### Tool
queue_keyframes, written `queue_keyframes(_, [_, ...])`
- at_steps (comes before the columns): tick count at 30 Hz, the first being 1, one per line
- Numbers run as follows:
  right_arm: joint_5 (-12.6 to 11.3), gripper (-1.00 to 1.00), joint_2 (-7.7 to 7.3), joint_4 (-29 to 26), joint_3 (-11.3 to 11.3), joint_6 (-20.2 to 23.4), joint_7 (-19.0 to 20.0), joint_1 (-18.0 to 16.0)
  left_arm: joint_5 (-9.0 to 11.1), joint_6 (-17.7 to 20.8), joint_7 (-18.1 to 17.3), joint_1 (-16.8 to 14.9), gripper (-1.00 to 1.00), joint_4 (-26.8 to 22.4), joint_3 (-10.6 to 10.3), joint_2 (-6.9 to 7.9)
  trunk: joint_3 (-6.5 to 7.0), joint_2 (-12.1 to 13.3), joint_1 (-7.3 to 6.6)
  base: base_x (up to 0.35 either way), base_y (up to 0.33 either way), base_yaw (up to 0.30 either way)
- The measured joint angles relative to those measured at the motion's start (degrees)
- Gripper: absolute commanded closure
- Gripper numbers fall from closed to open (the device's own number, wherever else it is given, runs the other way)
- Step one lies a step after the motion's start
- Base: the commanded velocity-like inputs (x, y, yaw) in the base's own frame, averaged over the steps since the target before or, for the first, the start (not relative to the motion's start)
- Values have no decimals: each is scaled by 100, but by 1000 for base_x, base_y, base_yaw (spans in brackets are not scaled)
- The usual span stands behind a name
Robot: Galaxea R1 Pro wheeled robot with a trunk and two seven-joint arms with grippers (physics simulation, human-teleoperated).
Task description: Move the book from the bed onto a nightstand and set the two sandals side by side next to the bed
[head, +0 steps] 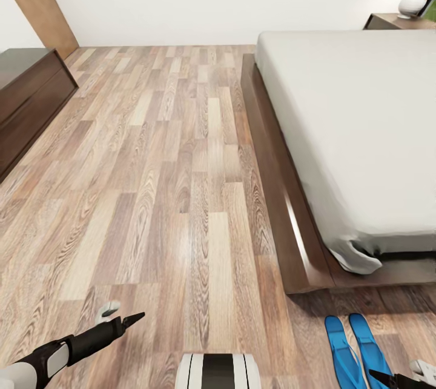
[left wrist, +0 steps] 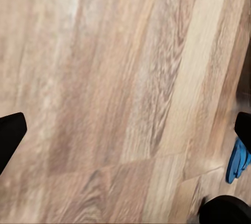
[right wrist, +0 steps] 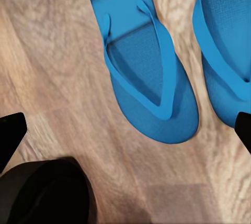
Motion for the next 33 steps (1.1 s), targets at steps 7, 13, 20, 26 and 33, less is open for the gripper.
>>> queue_keyframes(7, [0,-100,4,-2,0,1,7,0,0,0,0,1,-100,-5,-3,-16,155,9,-18,0,0,0])
queue_keyframes(13, [0,-100,4,-1,0,0,9,0,-2,0,0,1,-100,-6,-5,-16,288,17,-33,0,0,0])
queue_keyframes(20, [0,-100,3,-2,0,1,9,0,-2,0,0,1,-100,-3,-6,-16,443,27,-52,0,0,0])
queue_keyframes(26, [2,-100,7,0,0,-3,9,1,-3,0,0,1,-100,-4,-6,-16,576,35,-67,0,0,0])
queue_keyframes(33, [40,-100,335,0,7,-5,16,1,-8,0,0,1,-100,0,-8,-74,732,44,-85,0,0,0])
